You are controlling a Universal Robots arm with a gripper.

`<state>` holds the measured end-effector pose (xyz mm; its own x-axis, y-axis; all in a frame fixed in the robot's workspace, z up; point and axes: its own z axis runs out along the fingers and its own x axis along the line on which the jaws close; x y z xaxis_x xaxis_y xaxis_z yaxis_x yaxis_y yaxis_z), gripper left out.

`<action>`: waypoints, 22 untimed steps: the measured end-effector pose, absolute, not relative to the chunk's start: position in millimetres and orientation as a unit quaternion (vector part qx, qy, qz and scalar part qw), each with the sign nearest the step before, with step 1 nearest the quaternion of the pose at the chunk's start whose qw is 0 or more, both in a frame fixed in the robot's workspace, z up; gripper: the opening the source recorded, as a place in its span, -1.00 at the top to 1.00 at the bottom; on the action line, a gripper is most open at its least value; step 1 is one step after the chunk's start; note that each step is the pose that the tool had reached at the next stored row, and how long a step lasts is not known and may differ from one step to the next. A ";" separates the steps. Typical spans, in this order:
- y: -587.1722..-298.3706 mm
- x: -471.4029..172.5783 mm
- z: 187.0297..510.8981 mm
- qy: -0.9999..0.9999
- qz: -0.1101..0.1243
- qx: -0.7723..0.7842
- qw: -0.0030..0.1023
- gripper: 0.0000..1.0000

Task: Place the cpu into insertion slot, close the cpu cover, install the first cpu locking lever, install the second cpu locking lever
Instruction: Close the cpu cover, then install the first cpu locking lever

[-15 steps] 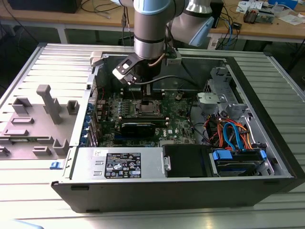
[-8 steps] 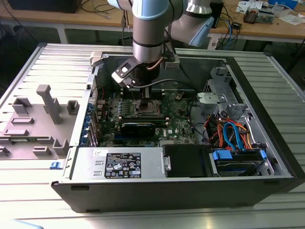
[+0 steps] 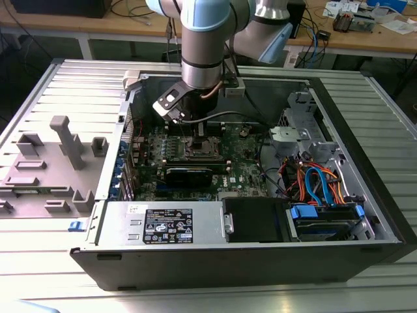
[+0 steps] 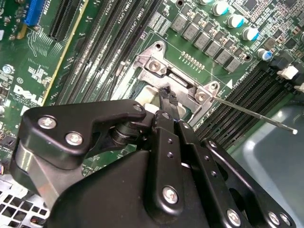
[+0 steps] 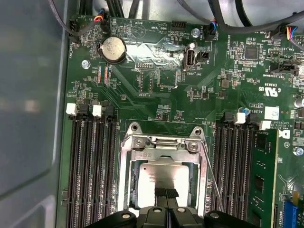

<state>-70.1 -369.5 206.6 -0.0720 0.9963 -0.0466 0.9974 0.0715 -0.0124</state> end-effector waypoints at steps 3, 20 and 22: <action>-369.7 -67.8 213.4 0.732 -0.022 0.681 0.012 0.79; -369.7 -60.0 254.0 0.732 -0.025 0.681 0.006 0.79; -369.7 -60.0 254.0 0.732 -0.024 0.681 0.006 0.79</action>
<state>-60.0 -369.7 254.0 -0.0729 0.9965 -0.0419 0.9970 0.0718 -0.0275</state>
